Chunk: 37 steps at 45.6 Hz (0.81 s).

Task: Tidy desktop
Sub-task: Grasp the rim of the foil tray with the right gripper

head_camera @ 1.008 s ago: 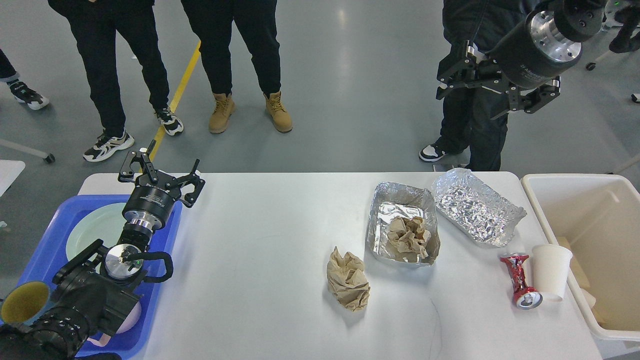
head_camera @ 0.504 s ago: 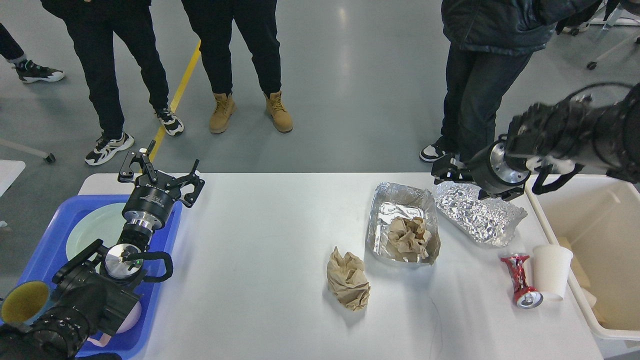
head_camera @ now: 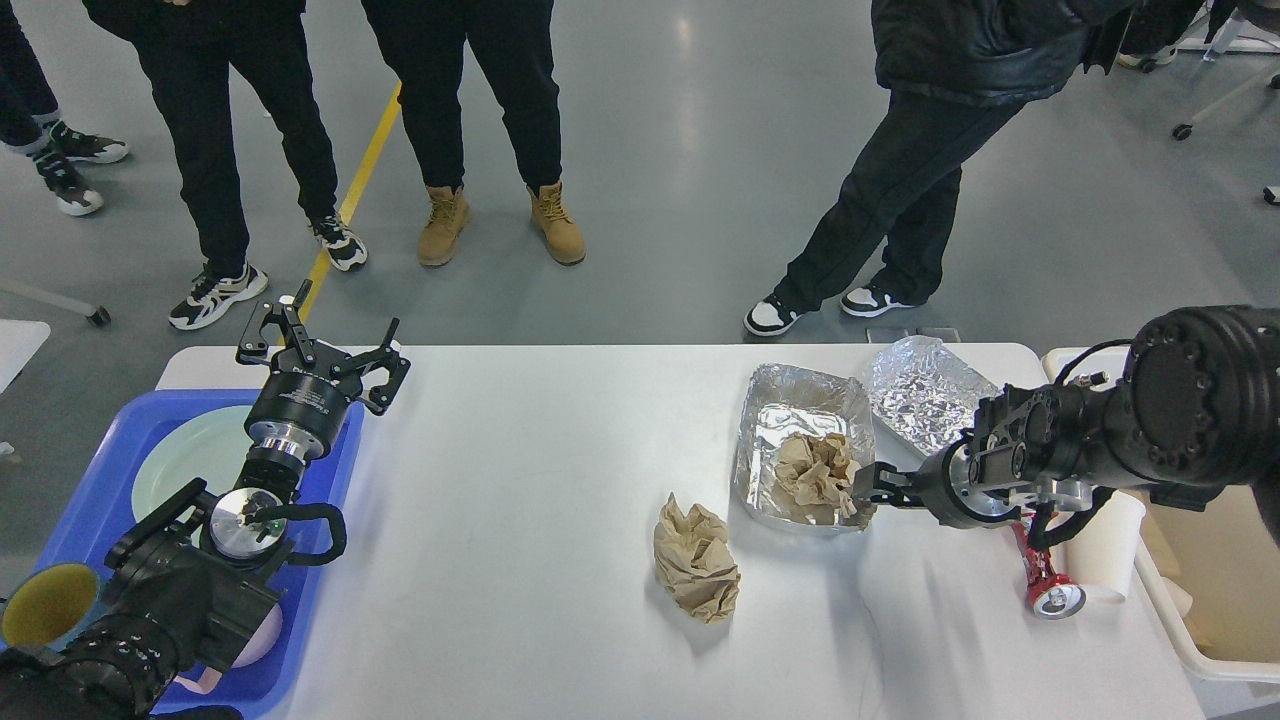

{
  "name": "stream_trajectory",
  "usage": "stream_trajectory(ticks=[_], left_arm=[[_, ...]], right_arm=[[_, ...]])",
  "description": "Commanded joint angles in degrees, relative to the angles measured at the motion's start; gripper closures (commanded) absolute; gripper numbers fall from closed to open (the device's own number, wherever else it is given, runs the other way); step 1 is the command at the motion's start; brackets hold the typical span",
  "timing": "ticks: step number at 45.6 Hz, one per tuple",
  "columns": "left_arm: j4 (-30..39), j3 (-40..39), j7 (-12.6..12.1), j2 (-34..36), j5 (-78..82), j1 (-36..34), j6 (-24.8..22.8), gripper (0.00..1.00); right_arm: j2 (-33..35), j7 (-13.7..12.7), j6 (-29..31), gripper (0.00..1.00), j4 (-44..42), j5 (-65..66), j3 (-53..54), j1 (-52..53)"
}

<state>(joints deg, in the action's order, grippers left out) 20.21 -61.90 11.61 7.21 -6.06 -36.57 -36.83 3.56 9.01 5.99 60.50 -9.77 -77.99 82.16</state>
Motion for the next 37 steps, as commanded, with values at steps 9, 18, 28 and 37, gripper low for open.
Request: stream_trajectory(ticks=[9,18,28,37], left_arm=[[0.0,-0.1,0.0,0.0,0.0,0.0,0.0,0.04],[0.0,-0.1,0.1,0.0,0.0,0.0,0.0,0.04],[0.0,-0.1,0.1,0.0,0.0,0.0,0.0,0.04],[0.0,-0.1,0.0,0.0,0.0,0.0,0.0,0.04]], right_arm=[[-1.0,-0.2,-3.3,0.11,-2.0,-0.2,0.6,-3.1],[-2.3,-0.3,-3.8,0.2,-3.2,-0.2,0.7,-4.0],[-3.7,-0.3,-3.9,0.43,-5.8,-0.2,0.6,-5.9],[-4.1,-0.3,-4.8,0.47,-7.5,-0.2,0.6,-7.5]])
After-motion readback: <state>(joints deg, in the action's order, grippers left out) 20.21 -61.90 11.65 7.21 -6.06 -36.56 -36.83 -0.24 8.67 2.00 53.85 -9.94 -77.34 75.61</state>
